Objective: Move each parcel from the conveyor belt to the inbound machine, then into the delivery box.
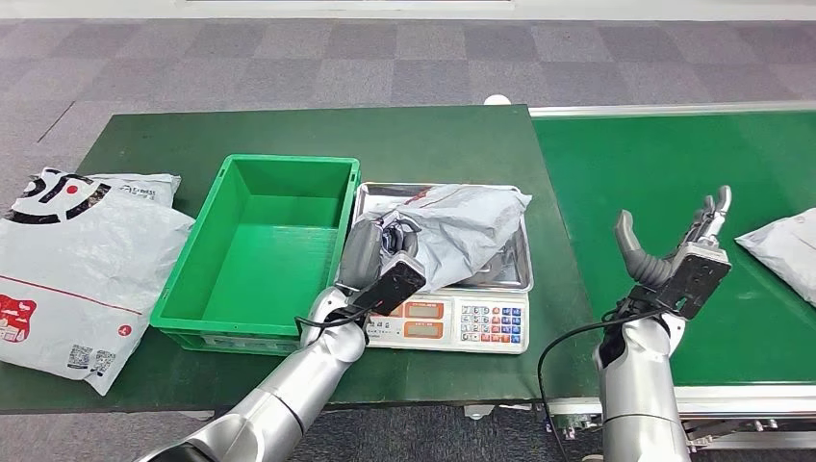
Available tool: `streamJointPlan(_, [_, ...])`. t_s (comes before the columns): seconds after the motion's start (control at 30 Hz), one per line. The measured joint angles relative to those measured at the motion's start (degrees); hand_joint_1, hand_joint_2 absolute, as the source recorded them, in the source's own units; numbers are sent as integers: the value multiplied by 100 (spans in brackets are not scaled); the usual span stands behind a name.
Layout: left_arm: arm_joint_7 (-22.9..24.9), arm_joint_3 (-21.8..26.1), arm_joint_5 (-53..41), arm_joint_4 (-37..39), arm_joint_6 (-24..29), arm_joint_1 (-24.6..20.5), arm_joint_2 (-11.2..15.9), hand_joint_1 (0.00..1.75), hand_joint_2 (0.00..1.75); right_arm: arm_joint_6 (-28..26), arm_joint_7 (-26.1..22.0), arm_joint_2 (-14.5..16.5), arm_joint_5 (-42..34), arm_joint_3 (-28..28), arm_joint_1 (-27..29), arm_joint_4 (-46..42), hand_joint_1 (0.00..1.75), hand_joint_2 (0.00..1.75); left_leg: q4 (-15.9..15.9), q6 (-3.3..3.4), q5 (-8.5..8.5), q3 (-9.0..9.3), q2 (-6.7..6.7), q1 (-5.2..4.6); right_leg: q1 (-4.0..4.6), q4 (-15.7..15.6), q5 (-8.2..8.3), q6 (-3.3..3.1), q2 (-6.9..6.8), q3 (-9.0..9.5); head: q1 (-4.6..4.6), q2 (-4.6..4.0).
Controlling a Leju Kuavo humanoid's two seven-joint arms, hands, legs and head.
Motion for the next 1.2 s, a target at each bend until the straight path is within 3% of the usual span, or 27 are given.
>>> streamJointPlan(0.2, [-234, 70, 13, -9, 204, 13, 0, 175, 175, -2, 0, 0, -16, 10, 1, 23, 0, 175, 0, 0, 0, 0, 0, 0, 0, 0, 0, 0, 0, 0, 0, 0])
streamJointPlan(0.33, [-600, 220, 269, -106, 223, 52, 3, 3, 175, 7, 0, 0, -7, 25, 1, 64, 0, 175, 0, 0, 0, 0, 0, 0, 0, 0, 0, 0, 0, 0, 0, 0])
streamJointPlan(0.47, [-780, 281, 846, -565, -48, 215, 9, 0, 175, 8, 0, 0, -6, 91, -9, 130, 0, 175, 0, 0, 0, -1, 0, 0, 0, 0, 0, 0, 0, -2, 0, 0])
streamJointPlan(0.67, [-810, 272, 632, -1148, 888, 446, -14, 0, 175, -46, 0, 0, -74, 162, -21, 214, 0, 175, 0, 1, -1, -3, -2, 0, 0, 0, -1, 1, -3, -2, 0, 0])
streamJointPlan(0.97, [-811, 279, 713, -2309, 969, 846, 17, 0, 175, -130, -2, 0, -117, 307, -80, 351, 0, 175, 0, 1, -2, -4, -2, 0, 0, 0, -2, 1, -5, -4, 0, 0])
streamJointPlan(1.1, [-718, 471, -528, -2291, 964, 849, -25, 0, 175, -189, -2, 0, -117, 331, -166, 437, 0, 175, 1, 2, -1, -3, -3, 0, 0, 0, -2, 1, -7, -4, 0, 0])
streamJointPlan(1.13, [-510, 539, -1016, -2094, 923, 772, -43, 0, 175, -207, -3, 0, -115, 342, -184, 456, 0, 175, 1, 3, -1, -3, -5, 0, 0, 0, -2, 1, -10, -3, 0, 0])
streamJointPlan(1.2, [343, 576, -1927, -1464, 661, 520, -61, 0, 175, -233, -4, -1, -104, 375, -222, 502, 0, 175, 2, 4, 1, -2, -7, -1, -1, -1, -1, 1, -15, -2, 0, 0])
